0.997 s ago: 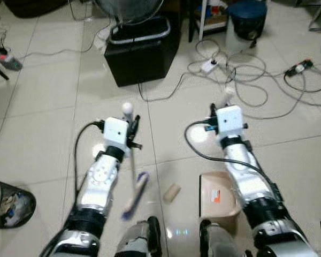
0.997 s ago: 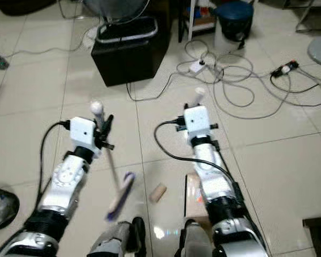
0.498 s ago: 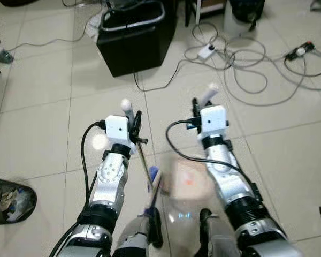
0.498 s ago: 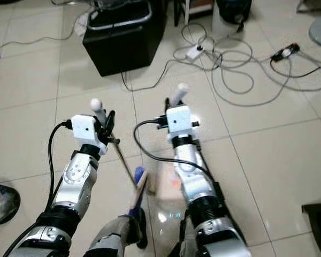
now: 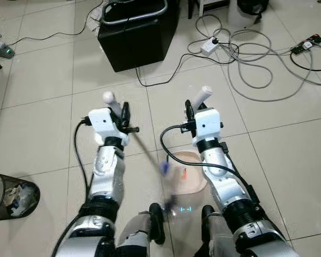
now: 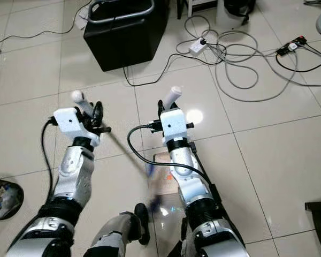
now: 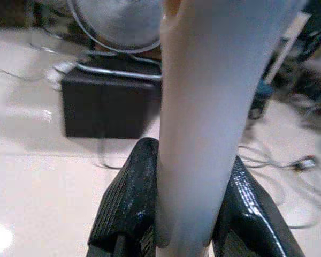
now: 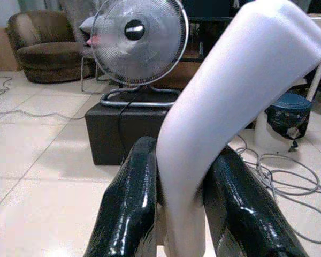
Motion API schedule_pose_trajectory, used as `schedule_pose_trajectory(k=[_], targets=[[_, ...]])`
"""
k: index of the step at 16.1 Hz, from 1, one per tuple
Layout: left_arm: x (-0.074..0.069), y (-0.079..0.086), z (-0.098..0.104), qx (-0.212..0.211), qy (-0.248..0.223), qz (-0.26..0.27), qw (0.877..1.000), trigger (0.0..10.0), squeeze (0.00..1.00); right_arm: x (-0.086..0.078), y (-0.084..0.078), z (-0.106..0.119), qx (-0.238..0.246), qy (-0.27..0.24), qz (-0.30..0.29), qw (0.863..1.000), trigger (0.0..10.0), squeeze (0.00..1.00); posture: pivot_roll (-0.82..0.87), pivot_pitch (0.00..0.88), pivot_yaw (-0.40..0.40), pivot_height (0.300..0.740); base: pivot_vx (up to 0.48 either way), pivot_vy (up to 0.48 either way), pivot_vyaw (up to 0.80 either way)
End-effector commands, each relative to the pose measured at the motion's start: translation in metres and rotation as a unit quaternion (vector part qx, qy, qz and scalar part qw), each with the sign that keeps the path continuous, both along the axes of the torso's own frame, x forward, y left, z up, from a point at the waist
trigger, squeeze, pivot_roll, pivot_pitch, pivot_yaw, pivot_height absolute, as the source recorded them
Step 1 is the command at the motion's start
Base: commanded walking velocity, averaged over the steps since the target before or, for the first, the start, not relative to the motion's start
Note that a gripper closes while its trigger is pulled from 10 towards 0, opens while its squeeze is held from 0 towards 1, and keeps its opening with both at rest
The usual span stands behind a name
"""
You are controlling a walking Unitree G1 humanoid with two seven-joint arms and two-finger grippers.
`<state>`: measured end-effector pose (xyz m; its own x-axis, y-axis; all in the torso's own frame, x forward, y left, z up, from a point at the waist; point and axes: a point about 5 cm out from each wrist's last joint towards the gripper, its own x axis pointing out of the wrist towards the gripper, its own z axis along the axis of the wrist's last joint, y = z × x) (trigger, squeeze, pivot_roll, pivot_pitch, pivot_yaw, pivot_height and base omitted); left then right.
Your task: Sweep floor
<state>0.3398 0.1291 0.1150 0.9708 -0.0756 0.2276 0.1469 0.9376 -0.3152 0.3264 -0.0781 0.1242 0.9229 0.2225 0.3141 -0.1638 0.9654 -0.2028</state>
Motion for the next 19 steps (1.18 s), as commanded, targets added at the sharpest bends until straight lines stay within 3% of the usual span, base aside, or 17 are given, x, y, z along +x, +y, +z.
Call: schedule_pose_trajectory(k=[1, 2, 4, 6, 8, 10, 11, 12, 13, 15, 17, 18, 19], targets=[[0.0, -0.007, -0.001, -0.053, 0.007, -0.025, 0.998, 10.0, 0.0, -0.003, 0.002, -0.01, 0.002, 0.019, 0.005, 1.0, 10.0, 0.0, 0.07, 0.335, 0.149, 0.74, 0.0, 0.0, 0.0], [0.003, -0.013, 0.006, -0.059, -0.007, -0.065, 0.996, 10.0, 0.0, -0.003, -0.002, -0.011, 0.002, 0.022, 0.0, 1.0, 10.0, 0.0, 0.07, 0.323, 0.147, 0.74, 0.0, 0.0, 0.0], [0.003, -0.024, 0.014, -0.021, -0.025, -0.153, 0.988, 10.0, 0.0, -0.004, -0.01, -0.014, 0.005, 0.025, -0.008, 1.0, 10.0, 0.0, 0.06, 0.301, 0.145, 0.74, 0.0, 0.0, 0.0], [0.005, -0.027, 0.024, 0.011, -0.041, -0.196, 0.98, 10.0, 0.0, -0.005, -0.018, -0.015, 0.015, 0.024, -0.015, 0.999, 10.0, 0.0, 0.06, 0.279, 0.146, 0.74, 0.0, 0.0, 0.0], [0.013, -0.023, 0.048, 0.065, -0.078, -0.225, 0.969, 10.0, 0.0, -0.006, -0.032, -0.012, 0.031, 0.019, -0.031, 0.999, 10.0, 0.0, 0.05, 0.252, 0.14, 0.74, 0.0, 0.0, 0.0], [0.021, -0.007, 0.069, 0.143, -0.105, -0.241, 0.954, 10.0, 0.0, -0.008, -0.047, -0.01, 0.036, 0.011, -0.053, 0.998, 10.0, 0.0, 0.05, 0.232, 0.135, 0.74, 0.0, 0.0, 0.0], [0.025, 0.005, 0.082, 0.16, -0.119, -0.244, 0.949, 10.0, 0.0, -0.009, -0.054, -0.009, 0.033, 0.01, -0.063, 0.997, 10.0, 0.0, 0.05, 0.215, 0.132, 0.74, 0.0, 0.0, 0.0], [0.032, 0.028, 0.109, 0.153, -0.139, -0.227, 0.952, 10.0, 0.0, -0.012, -0.069, -0.009, 0.044, 0.023, -0.076, 0.996, 10.0, 0.0, 0.04, 0.19, 0.129, 0.74, 0.0, 0.0, 0.0], [0.033, 0.031, 0.113, 0.149, -0.141, -0.224, 0.953, 10.0, 0.0, -0.012, -0.071, -0.009, 0.047, 0.027, -0.077, 0.996, 10.0, 0.0, 0.04, 0.187, 0.128, 0.74, 0.0, 0.0, 0.0], [0.038, 0.065, 0.137, 0.152, -0.153, -0.163, 0.963, 10.0, 0.0, -0.017, -0.085, 0.0, 0.09, 0.032, -0.089, 0.991, 10.0, 0.0, 0.02, 0.153, 0.123, 0.74, 0.0, 0.0, 0.0], [0.041, 0.084, 0.139, 0.167, -0.138, -0.12, 0.969, 10.0, 0.0, -0.018, -0.088, 0.008, 0.108, 0.031, -0.089, 0.99, 10.0, 0.0, 0.01, 0.144, 0.125, 0.74, 0.0, 0.0, 0.0], [0.039, 0.104, 0.131, 0.186, -0.114, -0.072, 0.973, 10.0, 0.0, -0.018, -0.088, 0.023, 0.12, 0.02, -0.084, 0.989, 10.0, 0.0, 0.0, 0.121, 0.138, 0.74, 0.0, 0.0, 0.8], [0.035, 0.115, 0.111, 0.204, -0.069, -0.049, 0.975, 10.0, 0.0, -0.018, -0.086, 0.044, 0.126, -0.002, -0.076, 0.989, 10.0, 0.0, 0.0, 0.107, 0.14, 0.74, 0.0, 0.0, 0.8]])
